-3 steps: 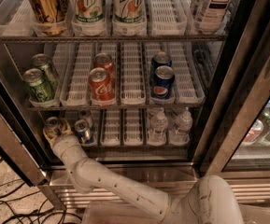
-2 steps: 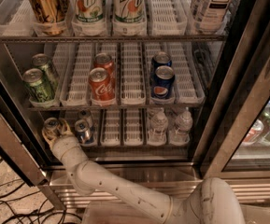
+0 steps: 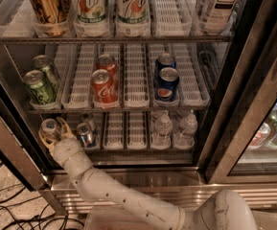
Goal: Pick redbull can from bottom shelf of fridge
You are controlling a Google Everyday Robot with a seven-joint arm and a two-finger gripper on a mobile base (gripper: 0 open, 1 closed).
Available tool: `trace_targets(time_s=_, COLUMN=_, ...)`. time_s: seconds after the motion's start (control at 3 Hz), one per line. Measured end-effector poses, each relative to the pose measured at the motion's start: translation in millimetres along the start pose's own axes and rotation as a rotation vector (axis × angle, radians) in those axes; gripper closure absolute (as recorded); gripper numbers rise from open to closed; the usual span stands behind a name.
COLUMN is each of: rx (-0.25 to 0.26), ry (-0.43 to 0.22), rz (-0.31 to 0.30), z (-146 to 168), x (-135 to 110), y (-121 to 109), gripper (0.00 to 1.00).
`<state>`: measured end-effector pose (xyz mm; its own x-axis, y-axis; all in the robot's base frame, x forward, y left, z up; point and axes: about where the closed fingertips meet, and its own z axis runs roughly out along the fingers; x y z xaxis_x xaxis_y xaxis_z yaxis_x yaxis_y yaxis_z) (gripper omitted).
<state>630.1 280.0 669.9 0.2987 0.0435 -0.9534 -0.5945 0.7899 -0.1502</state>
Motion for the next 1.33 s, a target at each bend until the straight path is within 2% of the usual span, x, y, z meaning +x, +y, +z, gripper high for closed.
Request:
trace_targets(time_s=0.33, rx=-0.065, ry=-0.040, rz=-0.013, z=-9.2, x=-15.8, y=4.6, gripper=1.00)
trace_targets(time_s=0.67, rx=-0.170, ry=-0.030, rz=0.010, z=-30.6, x=-14.0, y=10.3, gripper=1.00)
trace_targets(time_s=1.33, rx=-0.369, ry=0.038, rz=0.106, z=-87.2, x=2.4, y=22.1, gripper=1.00)
